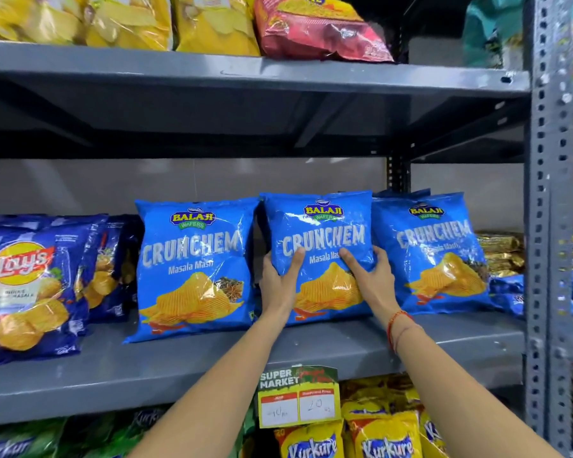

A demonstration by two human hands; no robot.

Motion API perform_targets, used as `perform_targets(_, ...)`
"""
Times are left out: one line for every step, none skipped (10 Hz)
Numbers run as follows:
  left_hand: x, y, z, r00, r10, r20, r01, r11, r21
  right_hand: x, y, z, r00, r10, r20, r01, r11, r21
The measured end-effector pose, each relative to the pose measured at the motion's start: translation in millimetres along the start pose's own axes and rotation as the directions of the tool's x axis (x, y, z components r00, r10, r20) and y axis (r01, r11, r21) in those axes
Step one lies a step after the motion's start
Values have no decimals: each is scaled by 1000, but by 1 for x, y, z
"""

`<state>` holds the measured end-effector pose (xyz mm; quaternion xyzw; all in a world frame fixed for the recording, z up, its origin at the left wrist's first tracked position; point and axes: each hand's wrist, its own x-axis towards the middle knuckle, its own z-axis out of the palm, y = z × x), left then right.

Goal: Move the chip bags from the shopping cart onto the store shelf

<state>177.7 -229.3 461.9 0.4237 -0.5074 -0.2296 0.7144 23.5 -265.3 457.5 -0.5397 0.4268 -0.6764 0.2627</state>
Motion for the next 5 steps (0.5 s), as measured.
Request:
perform_targets(-1, -1, 1, 1000, -5, 22, 4, 999, 39, 1, 4, -2, 1000, 18, 10, -18, 1000, -16)
perform_targets(-3, -3, 1, 1000, -16, -9, 17, 994, 111, -1, 7, -3, 1000, 9, -11, -9, 1000, -10)
perform_targets(-11, 0, 2, 998, 21, -52, -11, 983, 185, -7, 2, -4, 1000, 21, -9, -22, 999, -33)
perform_targets(-24, 4, 1, 984, 150, -95, -118, 951, 286, -13, -2, -7, 996, -68, -64, 61, 993, -105)
perform_targets(-34, 11, -7, 960, 275, -46, -240, 900, 364, -20, -16, -13, 963, -199, -179, 174, 974, -147)
